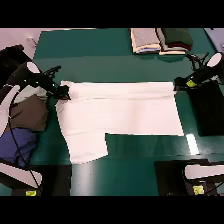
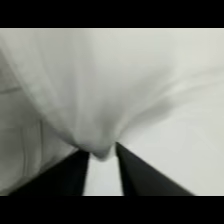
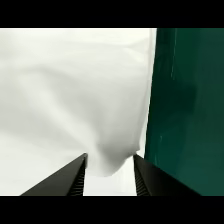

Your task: Fold the shirts.

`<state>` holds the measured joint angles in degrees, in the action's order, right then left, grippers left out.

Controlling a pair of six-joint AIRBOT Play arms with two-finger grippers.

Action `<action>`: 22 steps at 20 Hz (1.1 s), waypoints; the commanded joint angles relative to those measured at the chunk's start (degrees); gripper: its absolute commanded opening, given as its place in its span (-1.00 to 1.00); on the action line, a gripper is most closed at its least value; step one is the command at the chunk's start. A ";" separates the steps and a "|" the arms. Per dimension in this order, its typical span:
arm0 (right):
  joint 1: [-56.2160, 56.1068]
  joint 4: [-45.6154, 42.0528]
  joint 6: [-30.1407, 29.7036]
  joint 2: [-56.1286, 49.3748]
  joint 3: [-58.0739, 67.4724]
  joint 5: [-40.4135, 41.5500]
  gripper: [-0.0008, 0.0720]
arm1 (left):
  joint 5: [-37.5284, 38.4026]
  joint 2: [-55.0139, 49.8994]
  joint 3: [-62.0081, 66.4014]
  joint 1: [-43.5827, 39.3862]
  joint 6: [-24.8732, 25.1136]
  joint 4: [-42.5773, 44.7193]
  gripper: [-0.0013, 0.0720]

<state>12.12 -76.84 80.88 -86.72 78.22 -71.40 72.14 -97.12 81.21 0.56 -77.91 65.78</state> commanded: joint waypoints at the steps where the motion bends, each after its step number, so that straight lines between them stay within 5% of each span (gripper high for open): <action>1: 1.18 5.44 -0.22 2.73 -1.57 1.51 0.02 | 0.48 1.42 -0.68 0.07 -3.06 0.04 0.37; 7: 13.46 6.27 -5.53 14.67 -13.66 -8.48 0.02 | 2.16 18.86 -10.95 2.21 -3.26 8.98 0.37; 10: 23.58 6.36 -7.04 20.50 -27.39 -8.57 0.31 | 0.94 28.37 -23.19 2.40 -4.57 8.74 0.37; 17: 30.82 7.85 -9.51 22.18 -44.13 -5.49 0.30 | 0.66 35.17 -33.83 2.40 -4.98 8.37 0.37; 20: 25.62 9.84 -9.60 22.16 -45.44 -2.80 0.24 | -0.15 35.17 -33.83 2.40 -5.25 8.35 0.37; 22: 21.75 9.90 -9.57 22.18 -45.33 -2.23 -0.09 | -0.02 35.19 -33.83 2.40 -5.22 8.37 0.37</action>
<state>37.80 -67.55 71.61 -64.60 34.37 -76.12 72.27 -62.37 47.99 2.92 -83.02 74.08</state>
